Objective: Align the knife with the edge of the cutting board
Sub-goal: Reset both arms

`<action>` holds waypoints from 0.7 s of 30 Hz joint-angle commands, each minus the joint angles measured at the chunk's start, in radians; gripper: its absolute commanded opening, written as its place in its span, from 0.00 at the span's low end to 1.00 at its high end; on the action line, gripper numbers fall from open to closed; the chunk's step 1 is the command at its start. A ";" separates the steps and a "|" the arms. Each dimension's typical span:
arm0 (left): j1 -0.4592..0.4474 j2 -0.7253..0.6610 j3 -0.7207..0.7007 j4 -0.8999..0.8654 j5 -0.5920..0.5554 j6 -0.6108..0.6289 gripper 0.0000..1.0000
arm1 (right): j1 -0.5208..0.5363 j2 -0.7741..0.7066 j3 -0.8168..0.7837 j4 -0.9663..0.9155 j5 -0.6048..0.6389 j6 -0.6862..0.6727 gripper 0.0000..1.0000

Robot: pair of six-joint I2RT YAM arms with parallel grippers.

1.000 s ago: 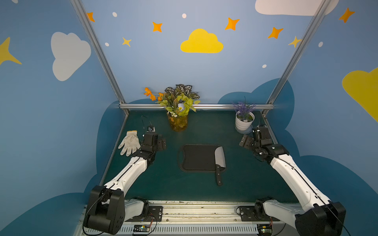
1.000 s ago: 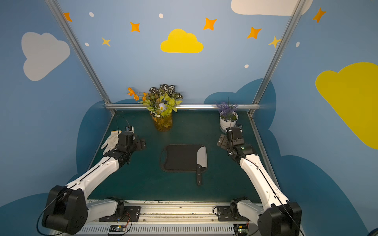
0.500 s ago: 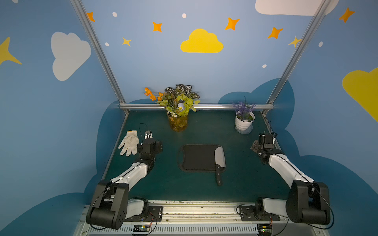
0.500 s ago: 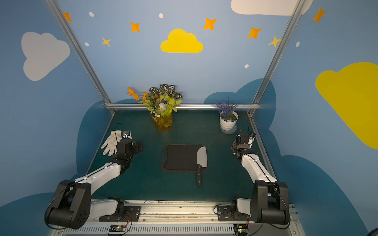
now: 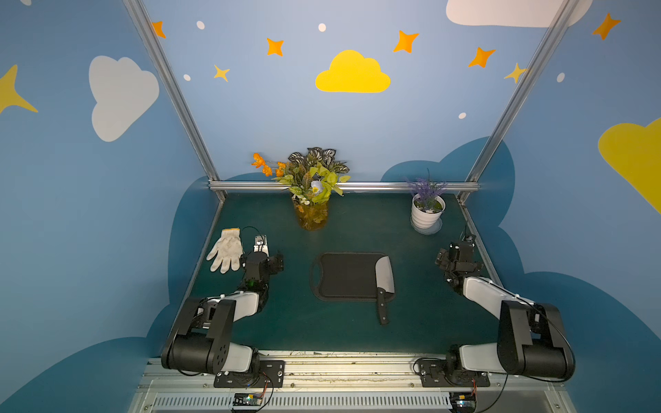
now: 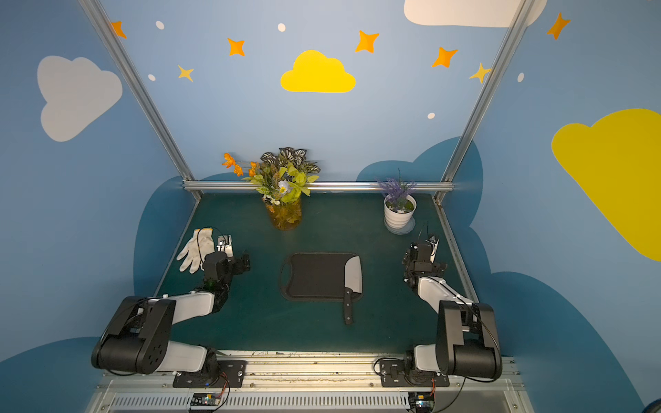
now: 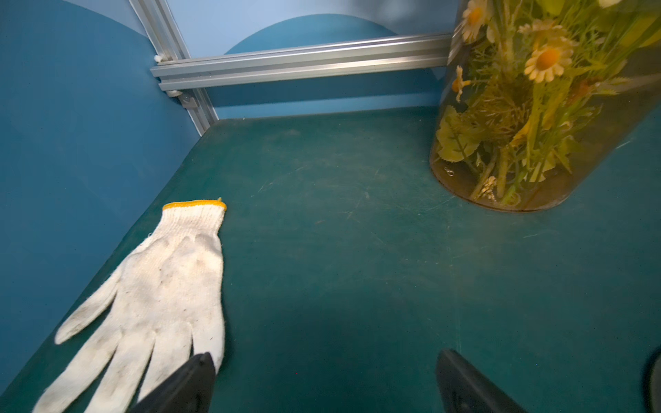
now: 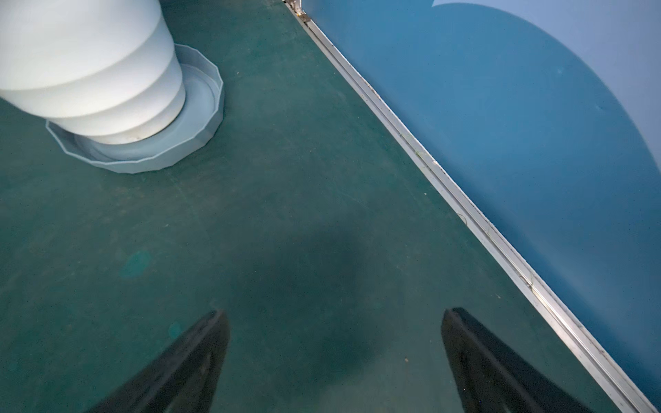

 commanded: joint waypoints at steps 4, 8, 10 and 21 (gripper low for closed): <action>0.003 0.060 -0.004 0.124 0.133 0.040 1.00 | 0.011 0.004 -0.054 0.225 -0.110 -0.091 0.98; 0.004 0.127 -0.014 0.220 0.179 0.071 1.00 | 0.034 0.022 -0.121 0.371 -0.195 -0.160 0.98; 0.004 0.116 -0.004 0.186 0.184 0.068 1.00 | 0.034 0.066 -0.165 0.500 -0.213 -0.168 0.98; 0.004 0.129 0.018 0.160 0.224 0.084 1.00 | 0.034 0.091 -0.109 0.410 -0.240 -0.148 0.98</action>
